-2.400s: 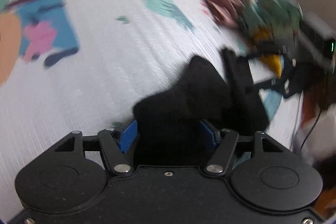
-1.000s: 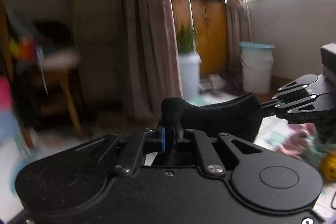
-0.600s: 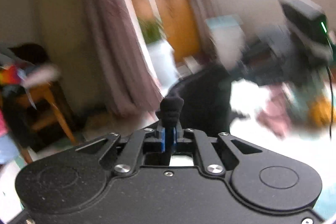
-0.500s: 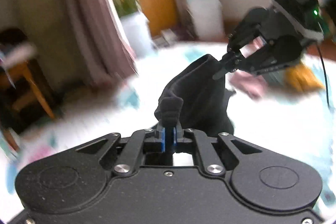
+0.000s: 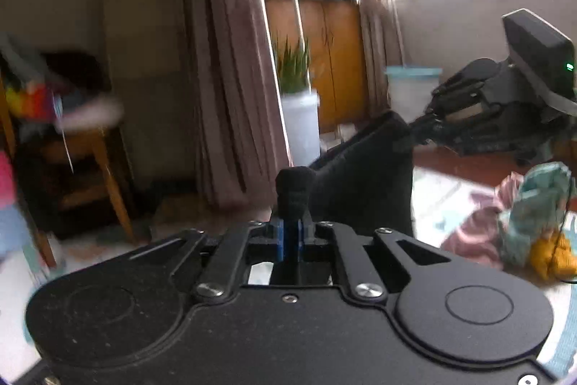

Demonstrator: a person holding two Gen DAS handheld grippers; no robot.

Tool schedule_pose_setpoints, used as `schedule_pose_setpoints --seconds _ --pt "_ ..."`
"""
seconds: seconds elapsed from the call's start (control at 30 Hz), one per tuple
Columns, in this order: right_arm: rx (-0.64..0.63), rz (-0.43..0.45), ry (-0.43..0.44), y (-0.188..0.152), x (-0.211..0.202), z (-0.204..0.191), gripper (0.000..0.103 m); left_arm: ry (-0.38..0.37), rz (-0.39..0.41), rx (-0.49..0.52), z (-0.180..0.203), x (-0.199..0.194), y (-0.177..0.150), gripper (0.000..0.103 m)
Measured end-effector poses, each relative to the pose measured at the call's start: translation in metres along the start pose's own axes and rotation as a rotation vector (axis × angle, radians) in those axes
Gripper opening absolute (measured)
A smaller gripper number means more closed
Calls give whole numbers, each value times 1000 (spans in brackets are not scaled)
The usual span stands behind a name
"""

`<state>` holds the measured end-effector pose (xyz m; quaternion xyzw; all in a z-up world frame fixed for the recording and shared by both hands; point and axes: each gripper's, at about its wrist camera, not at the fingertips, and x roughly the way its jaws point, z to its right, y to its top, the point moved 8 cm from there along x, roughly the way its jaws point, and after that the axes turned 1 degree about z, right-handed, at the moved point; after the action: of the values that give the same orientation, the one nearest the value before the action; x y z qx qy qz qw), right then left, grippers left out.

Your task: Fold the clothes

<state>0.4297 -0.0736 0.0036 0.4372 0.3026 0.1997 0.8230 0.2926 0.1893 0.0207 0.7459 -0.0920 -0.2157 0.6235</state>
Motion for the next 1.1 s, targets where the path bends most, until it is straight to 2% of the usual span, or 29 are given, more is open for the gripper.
schedule_pose_setpoints --seconds 0.13,0.27,0.37,0.53,0.6,0.67,0.73,0.83,0.9,0.97,1.1 --pt "4 53 3 25 -23 14 5 -44 53 -53 0 -35 33 5" --pt "23 54 48 23 -27 1 5 -61 33 -78 4 -49 38 5" --pt "25 26 84 14 -11 -22 5 -44 -5 -61 4 -43 26 5" --pt "38 -28 113 -4 29 -58 5 22 -80 -65 -12 -26 -18 5" --pt "40 -37 98 -5 45 -68 5 65 -99 -61 -23 -16 -29 5" --pt "18 -17 47 2 58 -71 5 115 -94 -53 -33 -11 -33 5" --pt "-5 22 -14 14 68 -72 5 158 -40 -34 -39 -17 -23 5" --pt "2 138 -89 44 62 -65 5 202 61 26 -42 -32 -2 5" --pt "-23 190 -118 55 53 -64 5 188 105 64 -36 -42 8 5" --pt "-65 219 -124 54 40 -69 5 152 115 114 -25 -47 7 5" --pt "-155 173 -66 9 18 -99 5 32 32 214 16 -47 -32 5"
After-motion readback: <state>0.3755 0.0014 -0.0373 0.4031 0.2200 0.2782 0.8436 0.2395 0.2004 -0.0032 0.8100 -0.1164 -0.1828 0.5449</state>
